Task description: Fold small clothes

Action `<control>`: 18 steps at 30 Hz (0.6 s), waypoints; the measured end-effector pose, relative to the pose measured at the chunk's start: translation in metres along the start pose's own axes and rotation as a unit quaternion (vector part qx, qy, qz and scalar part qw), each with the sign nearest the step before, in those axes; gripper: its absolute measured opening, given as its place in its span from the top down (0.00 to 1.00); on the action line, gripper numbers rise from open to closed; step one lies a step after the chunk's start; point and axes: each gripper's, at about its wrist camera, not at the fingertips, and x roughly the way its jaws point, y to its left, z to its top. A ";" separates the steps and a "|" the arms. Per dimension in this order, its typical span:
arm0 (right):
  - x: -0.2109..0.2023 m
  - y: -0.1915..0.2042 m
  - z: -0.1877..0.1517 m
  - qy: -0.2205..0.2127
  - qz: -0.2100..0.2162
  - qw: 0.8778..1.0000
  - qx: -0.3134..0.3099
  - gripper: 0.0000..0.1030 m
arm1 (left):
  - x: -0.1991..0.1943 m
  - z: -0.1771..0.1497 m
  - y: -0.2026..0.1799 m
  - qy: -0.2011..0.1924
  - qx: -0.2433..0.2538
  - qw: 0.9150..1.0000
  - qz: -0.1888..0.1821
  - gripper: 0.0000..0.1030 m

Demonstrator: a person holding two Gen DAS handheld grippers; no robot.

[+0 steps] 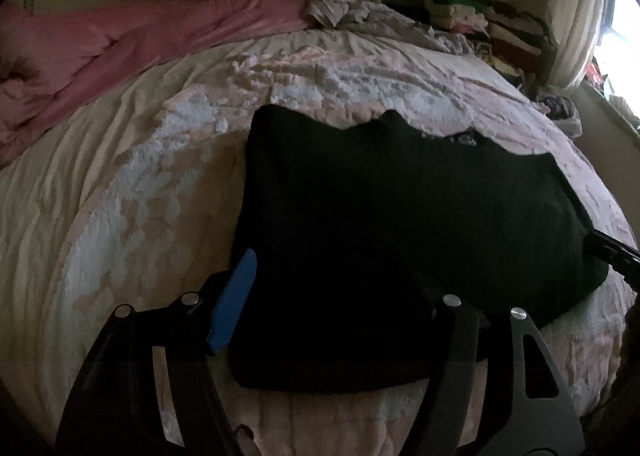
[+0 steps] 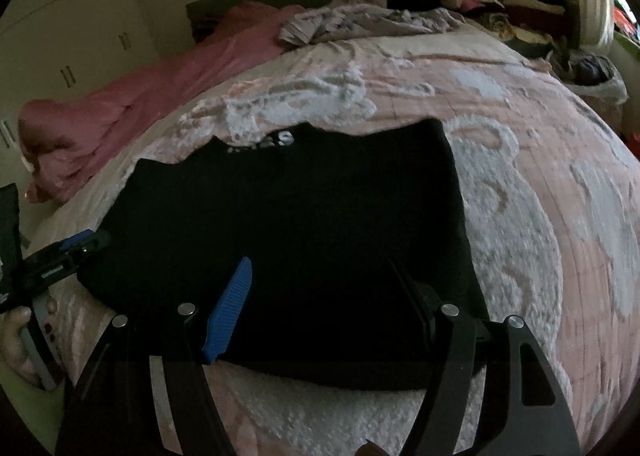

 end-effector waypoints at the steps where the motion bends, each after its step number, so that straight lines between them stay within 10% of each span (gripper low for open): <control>1: 0.001 -0.003 -0.002 0.003 -0.001 1.000 0.006 0.34 | 0.002 -0.002 0.000 0.003 0.003 1.000 0.002 0.42; 18: -0.020 -0.007 -0.020 -0.021 0.014 0.999 0.027 0.22 | -0.008 -0.015 0.006 0.010 -0.002 1.000 0.001 0.40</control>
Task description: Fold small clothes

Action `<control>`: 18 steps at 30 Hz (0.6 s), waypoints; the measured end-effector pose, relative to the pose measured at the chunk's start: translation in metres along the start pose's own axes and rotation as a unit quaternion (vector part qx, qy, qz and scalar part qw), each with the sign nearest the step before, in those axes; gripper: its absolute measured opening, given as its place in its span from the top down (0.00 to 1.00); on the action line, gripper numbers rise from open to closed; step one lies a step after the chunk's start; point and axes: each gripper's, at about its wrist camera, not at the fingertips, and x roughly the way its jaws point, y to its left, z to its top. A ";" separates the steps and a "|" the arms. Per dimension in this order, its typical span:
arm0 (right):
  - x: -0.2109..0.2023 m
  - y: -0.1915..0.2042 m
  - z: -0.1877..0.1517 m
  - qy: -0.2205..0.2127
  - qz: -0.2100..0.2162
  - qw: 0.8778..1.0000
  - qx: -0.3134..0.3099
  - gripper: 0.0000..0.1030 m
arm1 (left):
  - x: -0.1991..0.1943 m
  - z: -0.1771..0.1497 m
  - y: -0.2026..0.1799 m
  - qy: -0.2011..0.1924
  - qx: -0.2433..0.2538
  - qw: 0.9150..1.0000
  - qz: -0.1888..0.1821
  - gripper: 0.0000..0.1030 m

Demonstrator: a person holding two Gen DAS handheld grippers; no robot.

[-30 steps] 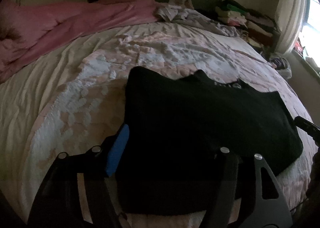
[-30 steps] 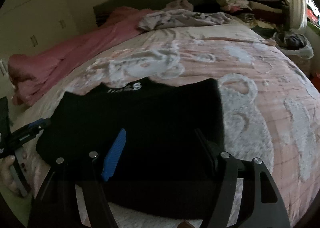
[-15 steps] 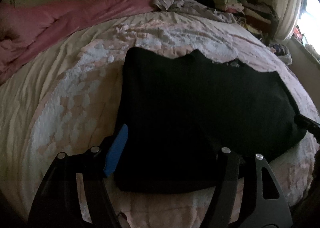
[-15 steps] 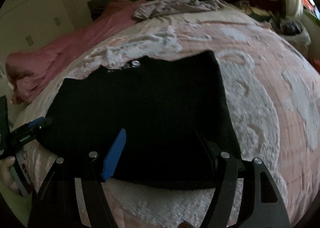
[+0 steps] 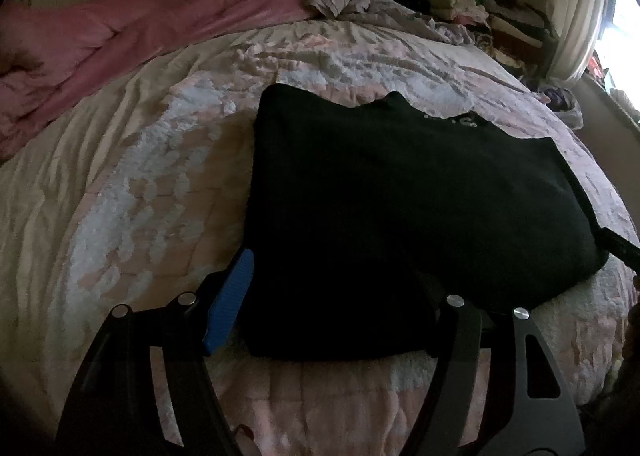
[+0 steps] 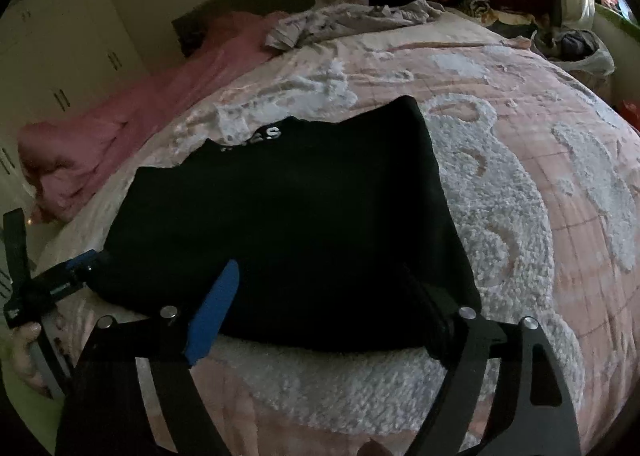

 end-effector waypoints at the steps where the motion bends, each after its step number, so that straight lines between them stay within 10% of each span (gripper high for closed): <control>1: -0.002 0.001 -0.002 -0.001 0.002 1.000 0.000 0.22 | -0.002 0.000 0.001 -0.001 -0.001 1.000 0.000 0.40; 6: -0.011 0.006 -0.007 -0.012 0.001 1.000 0.001 0.05 | -0.014 0.001 0.004 -0.011 -0.006 1.000 -0.003 0.32; 18: -0.031 0.026 -0.013 -0.044 -0.026 0.998 -0.029 0.05 | -0.033 0.001 0.006 -0.023 -0.005 1.000 -0.003 0.09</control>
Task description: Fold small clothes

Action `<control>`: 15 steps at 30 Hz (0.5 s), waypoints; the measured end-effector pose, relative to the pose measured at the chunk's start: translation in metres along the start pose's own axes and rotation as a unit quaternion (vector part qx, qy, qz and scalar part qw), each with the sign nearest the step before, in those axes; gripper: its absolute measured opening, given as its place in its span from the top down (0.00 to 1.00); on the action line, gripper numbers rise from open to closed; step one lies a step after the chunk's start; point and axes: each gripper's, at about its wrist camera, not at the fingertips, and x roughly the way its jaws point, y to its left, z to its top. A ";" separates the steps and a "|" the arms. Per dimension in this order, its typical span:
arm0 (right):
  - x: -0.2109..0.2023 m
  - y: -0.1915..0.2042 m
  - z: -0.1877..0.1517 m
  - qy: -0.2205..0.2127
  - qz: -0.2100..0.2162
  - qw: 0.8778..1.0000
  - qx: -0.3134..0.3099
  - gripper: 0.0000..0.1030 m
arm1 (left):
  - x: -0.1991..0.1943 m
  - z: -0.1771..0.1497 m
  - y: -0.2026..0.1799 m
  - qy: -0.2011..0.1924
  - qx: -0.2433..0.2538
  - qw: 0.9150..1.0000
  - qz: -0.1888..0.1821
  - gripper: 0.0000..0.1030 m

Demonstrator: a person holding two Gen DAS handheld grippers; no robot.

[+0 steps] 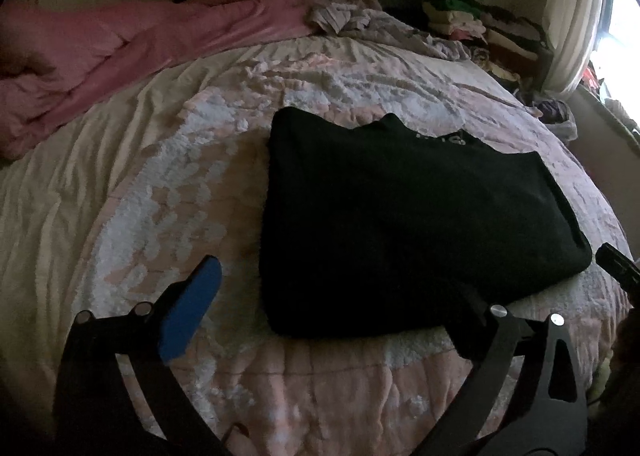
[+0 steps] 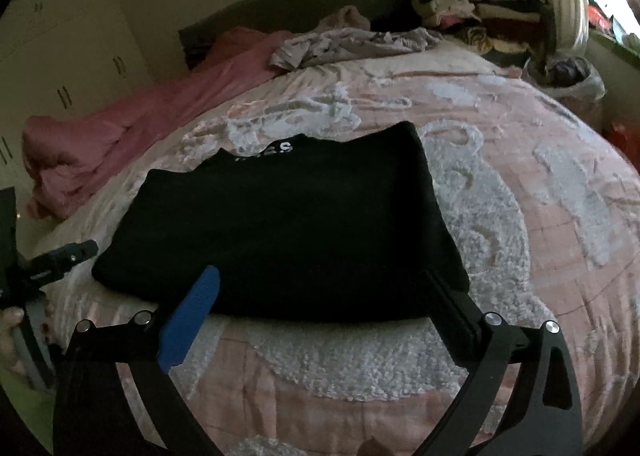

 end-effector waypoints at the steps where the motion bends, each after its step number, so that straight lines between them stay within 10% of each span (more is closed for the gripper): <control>1: 0.000 0.002 0.000 -0.001 -0.001 1.000 -0.004 0.05 | -0.001 0.001 0.001 0.000 0.000 1.000 0.000 0.09; 15: -0.002 0.087 0.001 -0.005 0.037 0.993 -0.116 0.04 | -0.008 0.012 0.038 -0.015 -0.042 0.999 0.026 0.09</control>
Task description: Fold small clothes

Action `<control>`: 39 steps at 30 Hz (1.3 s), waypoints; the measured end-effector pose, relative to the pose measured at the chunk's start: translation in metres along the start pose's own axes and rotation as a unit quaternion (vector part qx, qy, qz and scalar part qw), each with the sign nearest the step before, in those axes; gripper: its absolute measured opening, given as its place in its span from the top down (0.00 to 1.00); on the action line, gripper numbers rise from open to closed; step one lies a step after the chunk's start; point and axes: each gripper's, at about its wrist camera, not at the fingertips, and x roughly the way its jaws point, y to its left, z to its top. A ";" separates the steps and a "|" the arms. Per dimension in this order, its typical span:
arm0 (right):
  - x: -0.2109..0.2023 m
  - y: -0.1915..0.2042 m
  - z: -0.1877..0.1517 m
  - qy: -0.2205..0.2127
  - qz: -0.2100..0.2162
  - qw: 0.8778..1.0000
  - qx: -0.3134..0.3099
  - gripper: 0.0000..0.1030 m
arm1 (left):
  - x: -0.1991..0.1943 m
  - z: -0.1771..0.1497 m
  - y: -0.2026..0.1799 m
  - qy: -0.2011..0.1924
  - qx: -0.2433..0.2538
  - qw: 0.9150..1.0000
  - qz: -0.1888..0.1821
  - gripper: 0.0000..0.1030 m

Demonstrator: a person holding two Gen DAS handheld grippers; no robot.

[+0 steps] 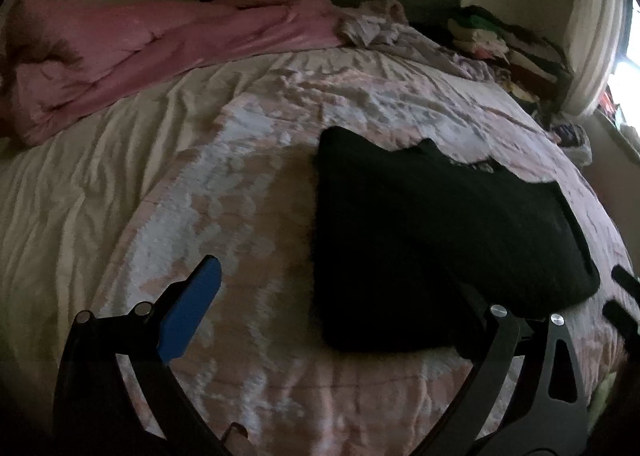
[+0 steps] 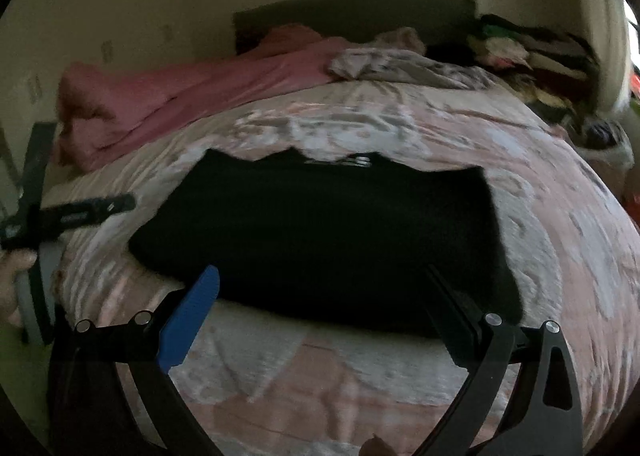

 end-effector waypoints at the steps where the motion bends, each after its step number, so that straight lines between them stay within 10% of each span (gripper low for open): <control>1: 0.003 0.009 0.002 0.002 0.005 1.000 -0.012 0.04 | 0.000 0.002 0.004 -0.001 -0.004 1.000 0.001 0.09; 21: 0.058 0.125 0.004 0.036 0.043 0.985 -0.161 0.04 | -0.001 0.016 0.048 -0.011 -0.052 0.998 0.028 0.09; 39: 0.122 0.143 -0.015 0.082 -0.024 0.970 -0.226 0.04 | 0.039 0.024 0.056 0.019 -0.054 0.997 0.042 0.09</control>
